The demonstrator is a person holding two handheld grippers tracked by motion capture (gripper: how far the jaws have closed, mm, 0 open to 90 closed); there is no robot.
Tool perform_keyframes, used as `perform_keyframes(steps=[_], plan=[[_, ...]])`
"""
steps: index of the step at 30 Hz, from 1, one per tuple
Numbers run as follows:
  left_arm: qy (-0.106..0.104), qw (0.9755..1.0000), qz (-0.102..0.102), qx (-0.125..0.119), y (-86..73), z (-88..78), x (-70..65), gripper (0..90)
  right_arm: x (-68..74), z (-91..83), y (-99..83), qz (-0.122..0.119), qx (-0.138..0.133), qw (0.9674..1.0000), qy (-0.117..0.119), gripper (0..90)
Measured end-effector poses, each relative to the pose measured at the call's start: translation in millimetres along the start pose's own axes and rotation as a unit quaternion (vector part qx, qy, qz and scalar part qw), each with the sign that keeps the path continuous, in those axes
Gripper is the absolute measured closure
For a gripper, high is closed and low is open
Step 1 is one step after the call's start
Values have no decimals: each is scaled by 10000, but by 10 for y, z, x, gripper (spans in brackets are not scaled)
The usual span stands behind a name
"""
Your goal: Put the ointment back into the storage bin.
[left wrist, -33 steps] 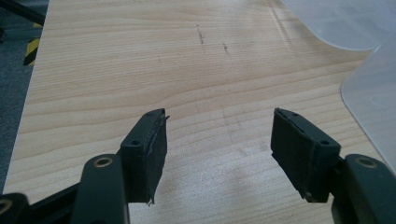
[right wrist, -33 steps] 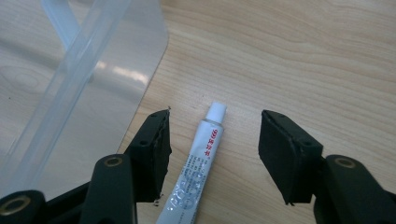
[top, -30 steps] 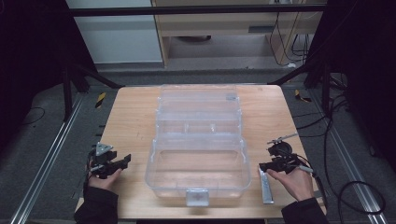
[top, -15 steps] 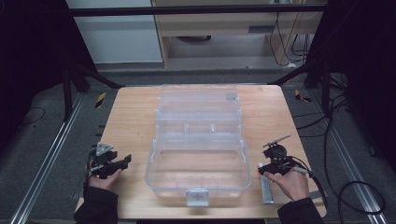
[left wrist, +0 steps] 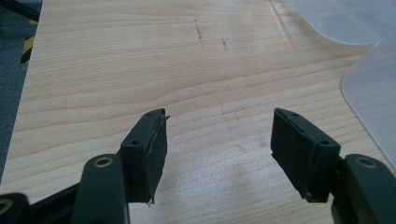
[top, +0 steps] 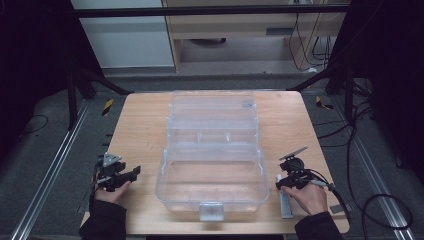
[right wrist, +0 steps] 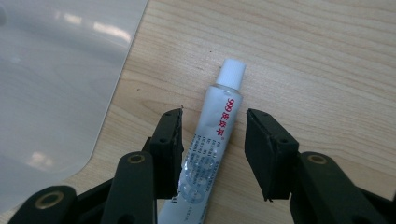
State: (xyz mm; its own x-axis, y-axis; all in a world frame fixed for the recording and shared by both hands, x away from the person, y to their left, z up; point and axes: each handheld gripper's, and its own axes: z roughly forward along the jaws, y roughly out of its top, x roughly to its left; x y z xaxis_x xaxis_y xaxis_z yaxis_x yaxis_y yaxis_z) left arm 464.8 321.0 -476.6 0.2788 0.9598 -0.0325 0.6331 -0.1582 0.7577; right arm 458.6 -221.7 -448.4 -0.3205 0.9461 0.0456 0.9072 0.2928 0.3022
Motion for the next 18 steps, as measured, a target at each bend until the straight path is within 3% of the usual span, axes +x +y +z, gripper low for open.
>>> perform_keyframes(steps=[18], plan=[[-7, 10000, 4, 3, 2, 0, 0, 363, -6, 143, -10, 10, 283, 9996, 39, 630]])
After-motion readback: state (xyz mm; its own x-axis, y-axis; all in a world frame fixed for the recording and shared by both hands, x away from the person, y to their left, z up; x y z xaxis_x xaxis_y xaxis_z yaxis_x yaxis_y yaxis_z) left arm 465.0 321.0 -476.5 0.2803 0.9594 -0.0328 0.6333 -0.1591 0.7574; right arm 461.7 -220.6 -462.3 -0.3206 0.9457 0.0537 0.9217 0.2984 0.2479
